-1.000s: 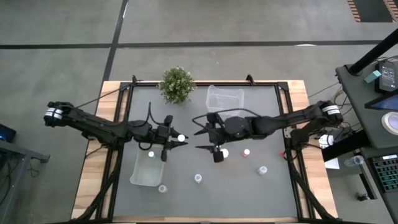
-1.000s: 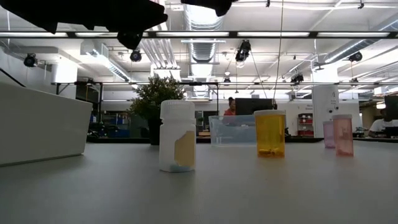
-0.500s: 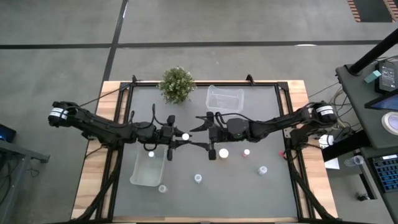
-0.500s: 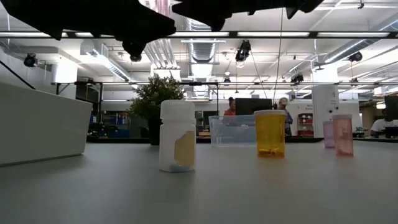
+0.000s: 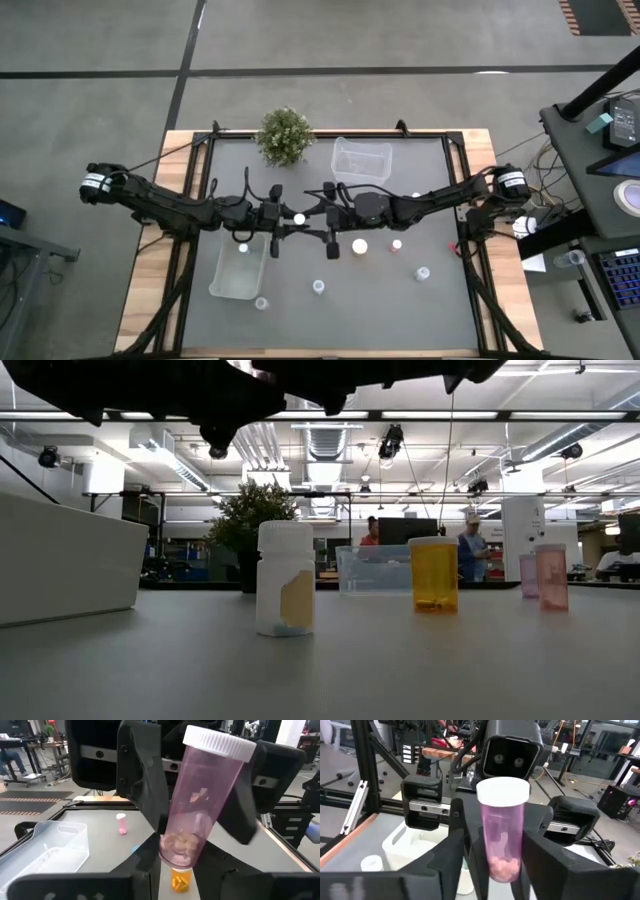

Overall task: Pick and place medicine bottles into bin by pill shape (circle, oval)
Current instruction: Put the top left pink tablet bottle into the gray bin

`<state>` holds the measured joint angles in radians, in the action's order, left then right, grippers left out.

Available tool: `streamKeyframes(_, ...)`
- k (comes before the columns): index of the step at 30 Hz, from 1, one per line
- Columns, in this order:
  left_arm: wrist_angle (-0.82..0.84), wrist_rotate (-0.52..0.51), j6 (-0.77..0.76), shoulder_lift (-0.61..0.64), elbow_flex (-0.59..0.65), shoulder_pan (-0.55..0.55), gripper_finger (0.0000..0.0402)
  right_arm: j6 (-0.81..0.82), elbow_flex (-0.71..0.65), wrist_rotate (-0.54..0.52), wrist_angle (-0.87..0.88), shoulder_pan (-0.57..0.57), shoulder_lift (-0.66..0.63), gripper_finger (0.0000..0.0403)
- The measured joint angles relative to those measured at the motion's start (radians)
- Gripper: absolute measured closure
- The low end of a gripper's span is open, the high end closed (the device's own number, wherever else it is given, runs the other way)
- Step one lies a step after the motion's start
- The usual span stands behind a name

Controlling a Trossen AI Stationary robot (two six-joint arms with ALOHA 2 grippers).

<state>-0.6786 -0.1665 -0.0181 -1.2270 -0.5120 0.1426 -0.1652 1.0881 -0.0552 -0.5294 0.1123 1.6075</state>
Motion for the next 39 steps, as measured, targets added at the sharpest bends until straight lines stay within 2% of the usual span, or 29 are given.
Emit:
streamKeyframes(7, 0.002, 0.002, 0.001, 0.0, 0.001, 0.001, 0.0302, 0.007, -0.001, -0.006, 0.003, -0.001, -0.003, 0.0303)
streamKeyframes(11, 0.007, 0.001, 0.001, 0.0, 0.001, 0.001, 0.0297, 0.005, -0.001, -0.005, 0.013, -0.001, -0.003, 0.0323)
streamKeyframes(21, 0.034, 0.0, 0.026, 0.034, 0.003, 0.0, 0.0293, -0.008, -0.001, -0.005, 0.111, -0.001, -0.043, 0.03)
streamKeyframes(26, 0.084, -0.023, 0.05, 0.098, 0.004, -0.001, 0.0293, -0.015, -0.001, -0.063, 0.337, 0.002, -0.104, 0.0299)
streamKeyframes(29, 0.077, -0.085, 0.052, 0.119, 0.003, -0.001, 0.0293, -0.001, -0.002, -0.107, 0.467, 0.0, -0.135, 0.0299)
streamKeyframes(34, 0.062, -0.128, 0.102, 0.106, 0.0, -0.001, 0.0291, 0.034, -0.004, -0.133, 0.567, -0.001, -0.161, 0.0299)
streamKeyframes(39, 0.104, -0.101, 0.03, 0.082, -0.025, 0.001, 0.025, 0.035, -0.007, -0.155, 0.587, -0.001, -0.158, 0.0298)
